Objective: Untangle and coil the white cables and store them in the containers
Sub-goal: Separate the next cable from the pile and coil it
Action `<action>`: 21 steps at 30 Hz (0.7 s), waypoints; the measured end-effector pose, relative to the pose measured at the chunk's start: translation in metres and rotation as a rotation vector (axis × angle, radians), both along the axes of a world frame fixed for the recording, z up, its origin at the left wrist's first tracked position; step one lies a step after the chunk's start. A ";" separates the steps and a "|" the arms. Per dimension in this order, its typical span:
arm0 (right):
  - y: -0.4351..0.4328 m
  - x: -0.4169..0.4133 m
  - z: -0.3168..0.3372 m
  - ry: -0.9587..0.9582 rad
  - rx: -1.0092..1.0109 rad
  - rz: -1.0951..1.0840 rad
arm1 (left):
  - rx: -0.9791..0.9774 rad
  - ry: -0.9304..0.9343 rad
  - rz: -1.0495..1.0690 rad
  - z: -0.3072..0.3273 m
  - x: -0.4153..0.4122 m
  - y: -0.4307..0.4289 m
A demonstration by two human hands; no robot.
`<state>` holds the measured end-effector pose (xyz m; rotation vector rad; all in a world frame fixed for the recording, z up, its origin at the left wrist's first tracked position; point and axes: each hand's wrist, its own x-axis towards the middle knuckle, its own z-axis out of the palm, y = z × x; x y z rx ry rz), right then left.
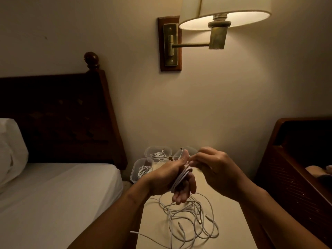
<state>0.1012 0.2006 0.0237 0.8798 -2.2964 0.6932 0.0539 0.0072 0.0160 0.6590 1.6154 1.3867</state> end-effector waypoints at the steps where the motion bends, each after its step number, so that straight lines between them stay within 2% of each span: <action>1: 0.001 -0.003 -0.004 0.012 -0.085 0.009 | 0.069 -0.034 -0.026 0.000 -0.002 -0.001; 4: -0.001 -0.003 -0.015 -0.048 -0.355 0.021 | 0.219 -0.188 -0.067 0.003 0.001 0.000; 7: -0.012 0.006 -0.022 -0.202 -0.612 0.045 | 0.252 -0.277 -0.062 0.009 0.003 0.005; 9: -0.018 0.011 -0.025 -0.261 -0.710 0.047 | 0.226 -0.285 -0.032 0.014 0.005 0.006; 12: -0.021 0.018 -0.032 -0.239 -0.715 0.005 | 0.109 -0.143 0.075 0.020 0.015 0.012; 15: -0.025 0.019 -0.037 -0.163 -0.703 -0.095 | -0.002 0.013 0.302 0.025 0.027 0.024; 19: -0.033 0.019 -0.041 -0.161 -0.746 -0.196 | 0.106 0.031 0.547 0.019 0.031 0.028; 21: -0.036 0.019 -0.041 -0.219 -0.796 -0.218 | 0.187 -0.017 0.585 0.016 0.030 0.026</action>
